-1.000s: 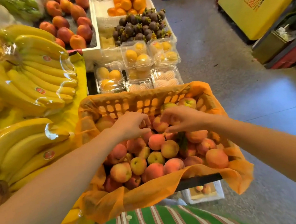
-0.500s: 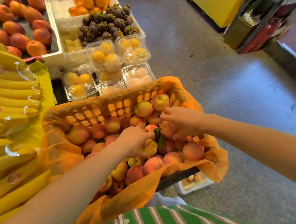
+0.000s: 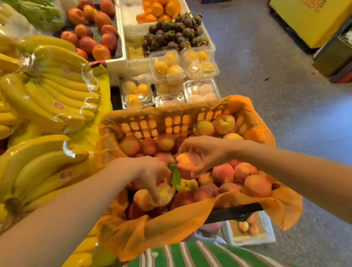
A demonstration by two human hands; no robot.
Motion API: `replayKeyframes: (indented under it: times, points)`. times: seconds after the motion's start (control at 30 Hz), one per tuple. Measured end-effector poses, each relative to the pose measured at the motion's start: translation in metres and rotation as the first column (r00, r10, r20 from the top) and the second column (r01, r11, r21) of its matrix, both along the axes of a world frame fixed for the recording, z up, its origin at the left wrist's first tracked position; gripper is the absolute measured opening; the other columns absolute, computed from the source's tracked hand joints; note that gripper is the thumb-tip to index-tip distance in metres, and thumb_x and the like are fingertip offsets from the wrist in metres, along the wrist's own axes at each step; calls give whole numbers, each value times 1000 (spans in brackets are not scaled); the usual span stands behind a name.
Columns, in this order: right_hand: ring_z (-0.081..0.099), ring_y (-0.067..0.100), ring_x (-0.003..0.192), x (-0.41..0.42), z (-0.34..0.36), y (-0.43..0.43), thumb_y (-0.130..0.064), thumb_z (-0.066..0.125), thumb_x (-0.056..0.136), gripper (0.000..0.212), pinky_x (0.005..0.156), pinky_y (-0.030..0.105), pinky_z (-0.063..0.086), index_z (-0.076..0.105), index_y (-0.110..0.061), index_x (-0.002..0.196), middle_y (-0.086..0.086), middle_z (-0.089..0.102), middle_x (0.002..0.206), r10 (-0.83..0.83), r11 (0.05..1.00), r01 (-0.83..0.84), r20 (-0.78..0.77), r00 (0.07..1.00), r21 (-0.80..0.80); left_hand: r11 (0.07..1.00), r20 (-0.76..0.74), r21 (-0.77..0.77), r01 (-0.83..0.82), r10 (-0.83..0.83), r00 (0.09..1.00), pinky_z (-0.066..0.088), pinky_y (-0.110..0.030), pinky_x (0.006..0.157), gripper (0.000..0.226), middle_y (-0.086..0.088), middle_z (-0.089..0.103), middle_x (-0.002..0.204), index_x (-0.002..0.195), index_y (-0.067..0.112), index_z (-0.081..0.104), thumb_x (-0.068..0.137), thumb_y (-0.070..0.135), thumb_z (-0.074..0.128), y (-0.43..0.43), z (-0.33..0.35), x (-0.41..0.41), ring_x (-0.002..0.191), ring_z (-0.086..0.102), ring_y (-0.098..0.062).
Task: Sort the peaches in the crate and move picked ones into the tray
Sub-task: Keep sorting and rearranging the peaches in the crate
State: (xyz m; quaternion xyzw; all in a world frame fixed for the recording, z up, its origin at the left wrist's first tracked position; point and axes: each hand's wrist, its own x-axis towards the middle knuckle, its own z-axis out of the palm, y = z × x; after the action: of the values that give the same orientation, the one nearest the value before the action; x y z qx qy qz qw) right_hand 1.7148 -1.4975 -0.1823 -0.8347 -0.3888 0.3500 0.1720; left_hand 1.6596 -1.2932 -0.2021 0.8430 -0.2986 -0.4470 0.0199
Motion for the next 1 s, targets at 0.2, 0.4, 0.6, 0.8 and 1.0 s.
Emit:
replayKeyframes:
  times: [0.2, 0.4, 0.6, 0.8, 1.0]
  points:
    - [50, 20, 108, -11, -38, 36, -39, 80, 72, 66, 87, 32, 44, 49, -17, 126, 3, 53, 123, 80, 994, -75, 68, 994, -73, 999, 99, -20, 26, -24, 995, 45, -32, 76, 67, 5, 64, 112, 127, 38, 56, 66, 57, 76, 7, -8, -26, 99, 56, -20]
    - [50, 20, 107, -13, -51, 42, -41, 81, 70, 68, 86, 33, 43, 48, -16, 124, 3, 53, 121, 82, 994, -75, 98, 992, -75, 987, -8, -76, -145, 145, 989, 50, -39, 91, 65, 6, 65, 121, 129, 33, 58, 70, 56, 74, 21, -17, -36, 108, 59, -18]
    - [48, 20, 113, -12, -49, 35, -37, 79, 76, 66, 90, 31, 42, 47, -15, 129, 4, 51, 126, 87, 994, -84, 43, 995, -62, 954, -3, -145, -264, 266, 964, 47, -30, 69, 29, 6, 72, 97, 101, 25, 74, 82, 46, 68, 25, -3, -26, 81, 60, -12]
    - [52, 11, 106, 3, -32, 12, -32, 73, 82, 50, 82, 23, 43, 52, -23, 127, -3, 55, 124, 59, 997, -58, 20, 998, -54, 883, 204, -232, -408, 455, 867, 33, -30, 50, 45, 3, 46, 53, 56, 18, 50, 80, 54, 59, 18, 8, 6, 53, 45, -17]
    - [57, 26, 101, 32, -4, -53, -31, 71, 79, 45, 79, 37, 45, 58, -14, 119, 7, 62, 112, -49, 992, 84, 334, 941, -93, 825, 415, -462, -327, 527, 742, 49, -40, 69, 16, 3, 54, 91, 93, 24, 56, 88, 39, 56, -21, 4, 38, 90, 54, -20]
